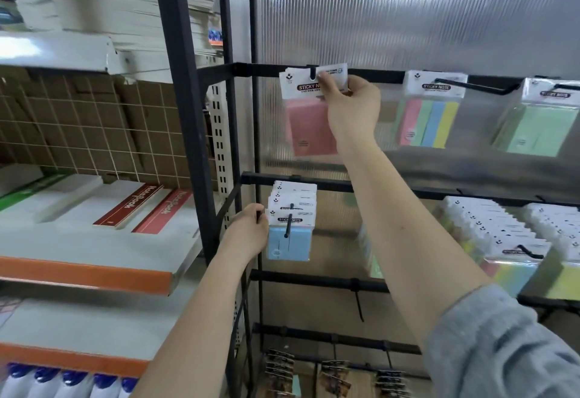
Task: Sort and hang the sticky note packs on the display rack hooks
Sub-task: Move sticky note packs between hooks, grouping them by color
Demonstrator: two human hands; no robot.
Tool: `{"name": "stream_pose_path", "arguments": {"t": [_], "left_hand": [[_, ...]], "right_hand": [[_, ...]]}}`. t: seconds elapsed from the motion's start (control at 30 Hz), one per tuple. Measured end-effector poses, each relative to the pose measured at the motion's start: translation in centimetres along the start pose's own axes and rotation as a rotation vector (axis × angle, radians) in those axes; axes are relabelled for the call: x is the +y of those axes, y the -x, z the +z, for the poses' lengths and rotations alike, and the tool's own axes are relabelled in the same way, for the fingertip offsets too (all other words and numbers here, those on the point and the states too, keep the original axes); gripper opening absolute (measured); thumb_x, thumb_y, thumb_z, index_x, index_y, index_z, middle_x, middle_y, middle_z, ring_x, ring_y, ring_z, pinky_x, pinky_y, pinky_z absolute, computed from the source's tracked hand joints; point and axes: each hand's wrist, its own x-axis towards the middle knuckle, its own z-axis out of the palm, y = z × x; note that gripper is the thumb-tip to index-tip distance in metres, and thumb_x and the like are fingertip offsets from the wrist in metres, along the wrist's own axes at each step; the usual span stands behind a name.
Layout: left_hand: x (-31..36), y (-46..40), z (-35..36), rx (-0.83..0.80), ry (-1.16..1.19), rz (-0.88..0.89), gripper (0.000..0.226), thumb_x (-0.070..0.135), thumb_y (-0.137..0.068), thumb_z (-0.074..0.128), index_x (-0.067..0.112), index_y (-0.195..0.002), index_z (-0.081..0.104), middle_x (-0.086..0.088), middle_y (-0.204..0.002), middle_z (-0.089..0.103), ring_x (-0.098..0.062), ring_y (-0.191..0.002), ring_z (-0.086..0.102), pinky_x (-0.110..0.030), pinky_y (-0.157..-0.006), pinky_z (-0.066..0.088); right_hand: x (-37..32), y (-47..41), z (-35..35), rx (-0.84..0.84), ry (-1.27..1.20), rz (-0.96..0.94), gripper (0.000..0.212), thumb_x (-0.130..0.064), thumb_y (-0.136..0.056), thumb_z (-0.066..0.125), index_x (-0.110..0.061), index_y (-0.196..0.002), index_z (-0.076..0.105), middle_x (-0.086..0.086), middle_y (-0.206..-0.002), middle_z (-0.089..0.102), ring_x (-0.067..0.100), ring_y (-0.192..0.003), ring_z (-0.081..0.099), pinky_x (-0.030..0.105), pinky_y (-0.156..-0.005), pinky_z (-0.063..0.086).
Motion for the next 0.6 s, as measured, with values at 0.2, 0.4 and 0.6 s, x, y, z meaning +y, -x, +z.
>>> {"name": "stream_pose_path", "arguments": {"t": [0.2, 0.4, 0.6], "left_hand": [[0.1, -1.3, 0.0, -0.013, 0.105, -0.051, 0.039, 0.025, -0.1, 0.038, 0.024, -0.139, 0.038, -0.002, -0.128, 0.053, 0.0, -0.069, 0.048, -0.021, -0.06, 0.045], [0.5, -2.2, 0.1, -0.031, 0.148, -0.057, 0.033, 0.023, -0.1, 0.039, 0.025, -0.133, 0.043, 0.002, -0.12, 0.053, 0.002, -0.073, 0.044, -0.018, -0.057, 0.038], [0.5, -2.3, 0.0, -0.017, 0.136, -0.031, 0.035, 0.024, -0.099, 0.039, 0.025, -0.134, 0.043, -0.003, -0.126, 0.054, -0.008, -0.088, 0.049, -0.018, -0.056, 0.036]], "right_hand": [[0.9, -3.9, 0.8, -0.016, 0.248, 0.038, 0.056, -0.029, -0.086, 0.068, -0.02, -0.055, 0.022, -0.003, -0.052, 0.022, 0.01, -0.044, 0.018, 0.02, -0.04, 0.014], [2.0, -5.9, 1.1, 0.013, 0.325, -0.006, 0.053, -0.023, -0.084, 0.069, -0.019, -0.055, 0.025, -0.003, -0.052, 0.025, 0.012, -0.048, 0.023, 0.023, -0.042, 0.019], [2.3, -6.5, 1.3, 0.037, 0.343, -0.005, 0.028, -0.026, -0.084, 0.068, -0.019, -0.068, 0.046, -0.005, -0.064, 0.048, 0.011, -0.058, 0.044, 0.022, -0.047, 0.029]]}}
